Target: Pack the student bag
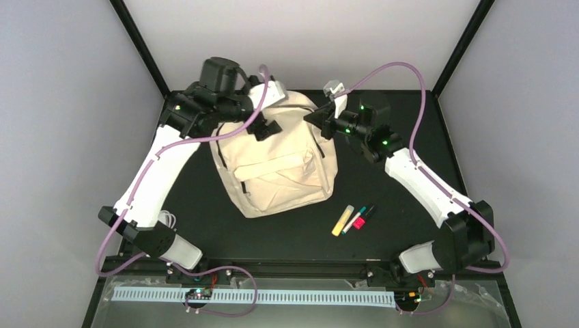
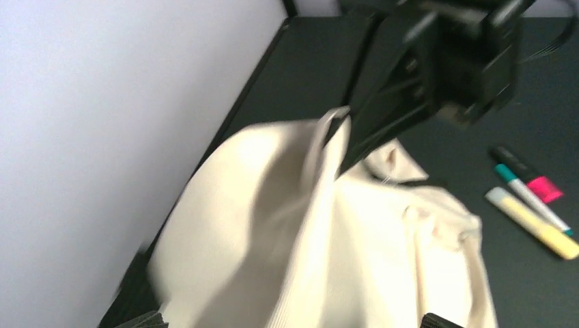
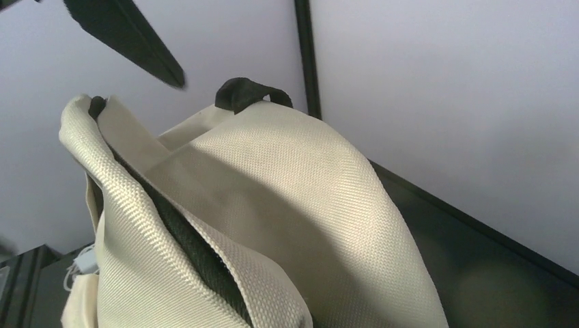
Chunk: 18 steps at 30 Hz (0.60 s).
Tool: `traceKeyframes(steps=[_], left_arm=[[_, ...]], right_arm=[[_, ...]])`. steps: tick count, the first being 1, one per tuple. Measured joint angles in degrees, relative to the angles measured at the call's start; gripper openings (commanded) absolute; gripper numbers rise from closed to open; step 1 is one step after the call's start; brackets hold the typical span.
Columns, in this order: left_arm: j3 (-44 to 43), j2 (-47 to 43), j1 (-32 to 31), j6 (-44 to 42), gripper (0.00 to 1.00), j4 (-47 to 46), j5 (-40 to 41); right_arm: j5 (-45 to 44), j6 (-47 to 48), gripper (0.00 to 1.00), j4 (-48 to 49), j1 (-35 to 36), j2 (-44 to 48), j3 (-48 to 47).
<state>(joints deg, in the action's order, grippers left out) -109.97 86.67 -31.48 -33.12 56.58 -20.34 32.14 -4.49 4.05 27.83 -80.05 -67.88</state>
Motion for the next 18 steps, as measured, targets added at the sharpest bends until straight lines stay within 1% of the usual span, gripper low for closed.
traceKeyframes(steps=[2, 5, 7, 9, 12, 16, 18], left_arm=[[0.5, -0.8, 4.0, -0.4, 0.99, 0.3, -0.2], [3.2, -3.0, 12.5, -1.7, 0.99, 0.3, -0.2], [8.0, -5.9, 16.9, -2.9, 0.99, -0.2, -0.4], [15.0, -9.6, 20.2, -4.1, 0.99, -0.5, -1.6], [24.6, -12.9, 24.9, -5.5, 0.99, -1.6, -6.0], [35.1, -12.6, 29.7, -5.7, 0.99, -6.8, -13.1], [40.1, -12.7, 31.0, -5.7, 0.99, -10.4, -18.5]], right_arm=[[1.4, -1.1, 0.01, 1.1, -2.0, -1.3, 0.0], [3.4, -1.9, 0.01, 2.6, -3.9, -3.1, 0.0], [4.5, -1.9, 0.01, 3.5, -4.4, -3.9, -0.1], [5.9, -1.9, 0.01, 3.9, -4.8, -4.5, -0.5], [8.2, -1.9, 0.01, 4.5, -5.4, -5.4, -1.0], [10.1, -1.8, 0.01, 4.5, -5.7, -6.4, -2.2], [10.4, -1.8, 0.01, 4.5, -5.7, -7.0, -2.7]])
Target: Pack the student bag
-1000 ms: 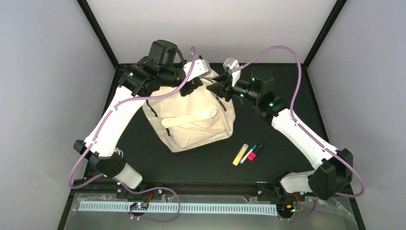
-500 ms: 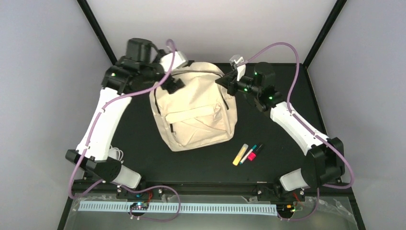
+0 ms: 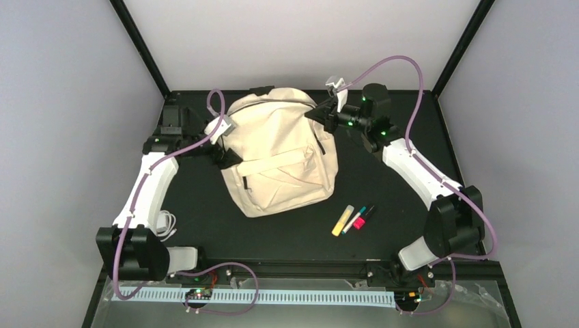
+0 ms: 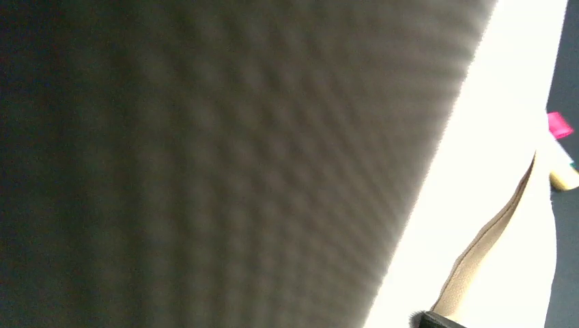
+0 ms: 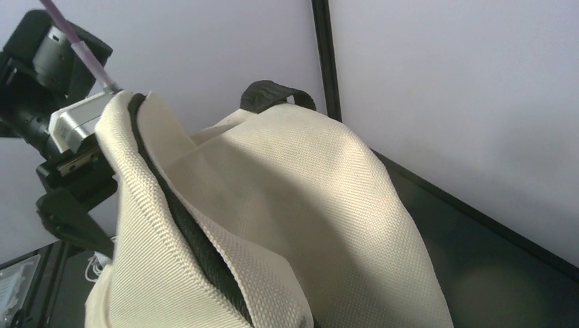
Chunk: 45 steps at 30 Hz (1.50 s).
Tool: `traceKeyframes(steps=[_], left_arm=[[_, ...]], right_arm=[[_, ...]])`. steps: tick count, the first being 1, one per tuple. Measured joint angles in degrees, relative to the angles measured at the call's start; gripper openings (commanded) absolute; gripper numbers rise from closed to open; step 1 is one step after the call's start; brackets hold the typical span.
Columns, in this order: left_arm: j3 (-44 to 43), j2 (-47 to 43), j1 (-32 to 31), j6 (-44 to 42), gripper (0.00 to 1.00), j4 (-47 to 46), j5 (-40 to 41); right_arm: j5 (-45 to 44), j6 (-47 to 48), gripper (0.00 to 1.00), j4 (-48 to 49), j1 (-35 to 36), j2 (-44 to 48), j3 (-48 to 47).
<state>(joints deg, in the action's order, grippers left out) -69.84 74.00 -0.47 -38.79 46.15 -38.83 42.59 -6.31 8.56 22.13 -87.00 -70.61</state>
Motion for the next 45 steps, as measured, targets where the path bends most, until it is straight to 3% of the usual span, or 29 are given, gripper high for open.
traceKeyframes(steps=[2, 3, 5, 8, 9, 10, 13, 18, 22, 25, 30, 37, 45], left_arm=[[4.7, -1.0, 0.4, 1.0, 0.97, -5.0, -5.5], [6.5, -1.6, 0.5, 1.7, 0.89, -7.4, -7.8], [8.5, -2.0, 0.5, 2.6, 0.61, -9.8, -11.1], [8.5, -1.1, 0.5, 1.6, 0.06, -9.4, -15.0], [8.3, -0.7, 0.5, 1.0, 0.02, -8.9, -16.1], [8.1, -0.2, 0.5, 0.6, 0.02, -8.4, -17.4], [8.1, 0.6, 0.5, 0.8, 0.02, -8.2, -19.7], [9.7, -0.4, 0.3, 9.3, 0.02, -11.5, -17.4], [11.7, -3.8, 0.2, 16.5, 0.02, -13.2, -16.2], [11.7, -4.8, -0.3, 20.5, 0.01, -13.3, -16.2], [11.7, -4.8, -1.4, 23.8, 0.02, -13.7, -16.0], [11.8, -5.4, -2.5, 27.3, 0.01, -15.0, -15.3], [13.5, -6.9, -3.0, 29.3, 0.02, -17.0, -15.3]], right_arm=[[0.1, 0.0, 0.01, -0.4, 0.0, -0.2, 0.0], [0.0, 0.1, 0.01, -0.4, 0.0, -0.3, 0.0], [-0.2, 0.2, 0.01, -0.4, -0.1, -0.3, 0.0], [-1.5, 0.5, 0.01, -1.4, -0.2, -0.5, -0.9], [-1.8, 0.5, 0.01, -2.3, -0.3, -1.0, -2.0], [-2.4, 0.5, 0.04, -3.7, -0.3, -2.1, -4.0], [-5.0, 0.3, 0.45, -8.9, -0.6, -7.3, -12.8], [-18.5, -1.5, 0.64, -16.2, -1.2, -12.9, -24.3], [-30.5, -3.0, 0.64, -19.2, -1.3, -7.5, -21.1], [-36.5, -3.2, 0.60, -18.6, 0.4, 3.6, -9.9], [-32.9, -5.2, 0.51, -14.2, 11.3, 17.5, 4.6], [-27.2, -15.5, 0.48, -5.1, 29.6, 11.1, 15.5], [-24.4, -21.7, 0.45, 0.8, 32.2, 2.2, 17.2]])
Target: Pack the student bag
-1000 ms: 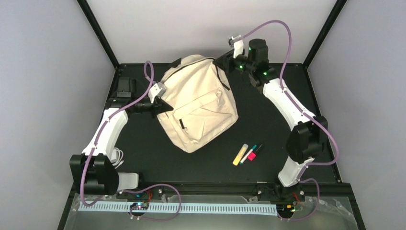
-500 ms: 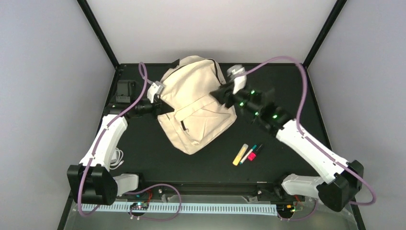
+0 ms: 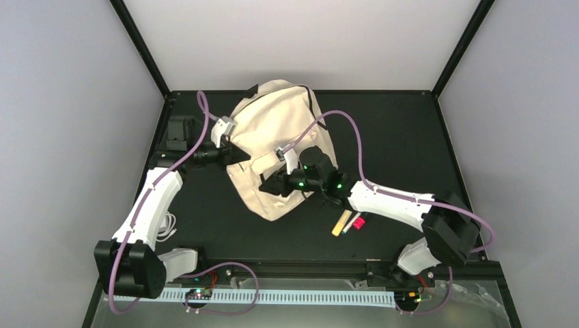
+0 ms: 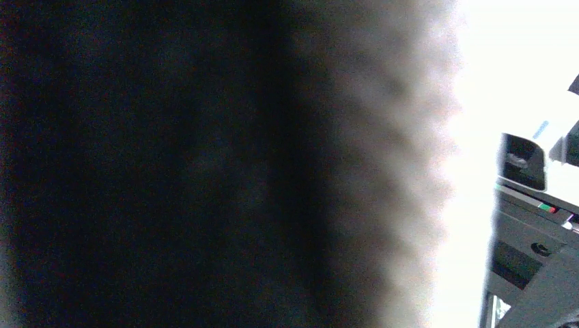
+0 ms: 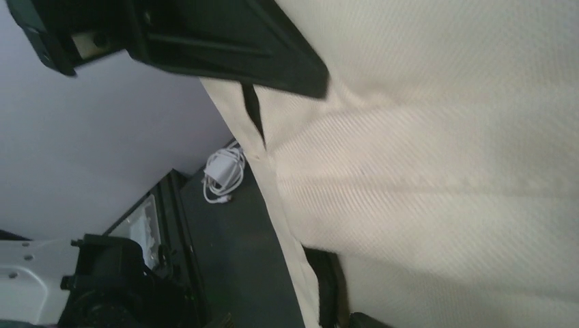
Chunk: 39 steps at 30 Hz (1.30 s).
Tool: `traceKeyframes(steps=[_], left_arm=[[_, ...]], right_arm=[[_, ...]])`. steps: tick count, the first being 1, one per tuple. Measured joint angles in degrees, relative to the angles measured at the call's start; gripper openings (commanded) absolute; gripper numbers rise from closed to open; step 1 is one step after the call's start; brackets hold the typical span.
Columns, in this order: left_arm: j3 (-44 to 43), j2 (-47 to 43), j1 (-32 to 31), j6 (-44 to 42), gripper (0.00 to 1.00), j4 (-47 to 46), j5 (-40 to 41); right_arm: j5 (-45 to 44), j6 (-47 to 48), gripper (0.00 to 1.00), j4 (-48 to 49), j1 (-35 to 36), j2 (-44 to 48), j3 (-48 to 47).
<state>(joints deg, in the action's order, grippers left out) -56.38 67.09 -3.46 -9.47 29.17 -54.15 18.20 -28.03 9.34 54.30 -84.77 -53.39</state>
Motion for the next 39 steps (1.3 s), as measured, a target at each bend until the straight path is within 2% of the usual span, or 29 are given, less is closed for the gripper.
traceKeyframes(steps=[9, 16, 23, 30, 35, 39], left_arm=[[0.2, 0.0, 0.0, 1.2, 0.02, -0.6, -0.2], [0.2, 0.0, 0.0, 1.2, 0.02, -0.7, -0.3], [0.2, 0.0, 0.0, 1.4, 0.02, -0.6, -0.4], [0.2, 0.0, 0.0, 1.3, 0.02, -0.6, -0.7], [0.2, 0.0, 0.0, 1.3, 0.02, -0.6, -0.8], [0.0, 0.0, 0.0, 1.1, 0.02, -0.2, -0.8]], right_arm=[[0.4, -2.9, 0.45, 9.7, -0.2, -4.8, -0.4], [1.6, -4.3, 0.42, 13.1, -1.4, -8.1, -1.2], [1.3, -4.4, 0.24, 16.0, -1.7, -9.1, 0.0], [2.0, -4.6, 0.20, 20.8, -1.9, -10.4, 1.4], [1.8, -5.7, 0.01, 22.0, -2.0, -11.0, 1.5], [1.5, -7.2, 0.01, 24.4, -2.5, -11.1, 3.3]])
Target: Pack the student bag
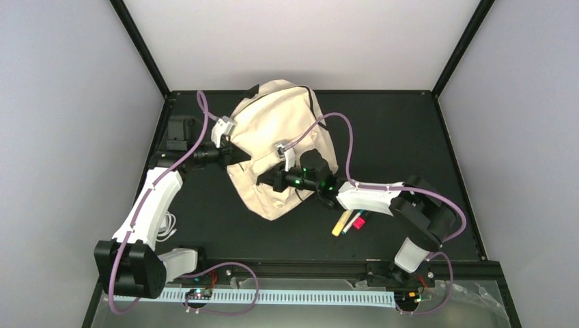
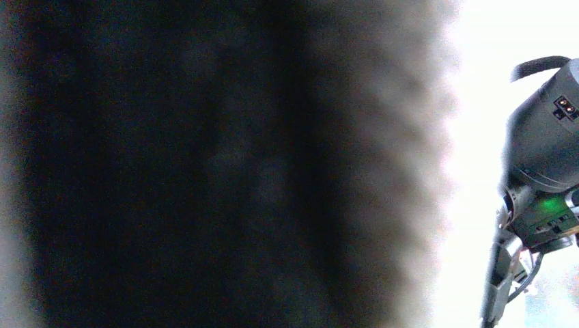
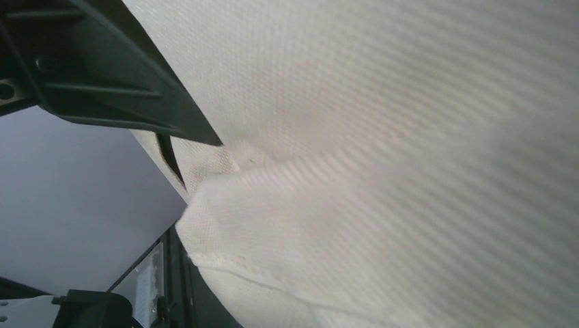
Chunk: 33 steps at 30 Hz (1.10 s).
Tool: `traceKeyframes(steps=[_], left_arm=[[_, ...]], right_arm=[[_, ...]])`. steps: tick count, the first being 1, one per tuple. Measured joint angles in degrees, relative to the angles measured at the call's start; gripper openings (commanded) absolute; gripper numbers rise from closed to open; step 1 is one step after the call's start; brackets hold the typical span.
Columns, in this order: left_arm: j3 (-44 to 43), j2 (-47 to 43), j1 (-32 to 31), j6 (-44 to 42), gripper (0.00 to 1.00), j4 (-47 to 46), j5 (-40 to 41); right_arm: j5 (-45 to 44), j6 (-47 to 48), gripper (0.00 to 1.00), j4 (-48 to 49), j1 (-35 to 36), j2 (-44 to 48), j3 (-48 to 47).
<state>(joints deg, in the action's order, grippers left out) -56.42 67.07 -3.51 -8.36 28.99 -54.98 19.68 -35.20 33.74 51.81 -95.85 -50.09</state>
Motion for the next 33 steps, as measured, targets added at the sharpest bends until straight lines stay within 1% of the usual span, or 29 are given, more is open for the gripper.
traceKeyframes(steps=[4, 6, 12, 17, 21, 26, 29, 33], left_arm=[[-0.7, 0.0, 0.0, -1.7, 0.02, 1.6, 0.1], [-1.9, 0.0, -0.3, -4.6, 0.02, 4.1, 0.1], [-9.9, 0.2, -1.9, -18.6, 0.02, 16.3, 2.8], [-12.8, 0.2, -2.0, -25.7, 0.02, 22.5, 3.9], [-13.1, 0.2, -2.0, -28.6, 0.02, 24.5, 4.0], [-13.1, 0.2, -2.4, -30.1, 0.02, 25.2, 4.0], [-13.2, 0.2, -2.6, -30.6, 0.02, 25.4, 4.0], [-13.2, 0.2, -2.6, -30.8, 0.02, 25.5, 4.0]], right_arm=[[-0.7, 0.7, 0.01, -0.5, -0.6, 2.0, 2.2], [-1.6, 1.9, 0.01, -2.6, -1.2, 4.9, 3.3], [-4.4, 7.0, 0.01, -9.6, -5.5, 14.9, 5.4], [-6.6, 12.0, 0.01, -16.2, -11.5, 18.7, 6.5], [-7.5, 14.6, 0.01, -19.6, -18.7, 21.6, 9.6], [-6.1, 15.7, 0.01, -19.7, -25.5, 25.0, 13.5], [-4.5, 15.8, 0.01, -19.3, -27.8, 26.7, 14.3], [-3.7, 16.3, 0.01, -19.3, -28.9, 26.4, 14.0]])
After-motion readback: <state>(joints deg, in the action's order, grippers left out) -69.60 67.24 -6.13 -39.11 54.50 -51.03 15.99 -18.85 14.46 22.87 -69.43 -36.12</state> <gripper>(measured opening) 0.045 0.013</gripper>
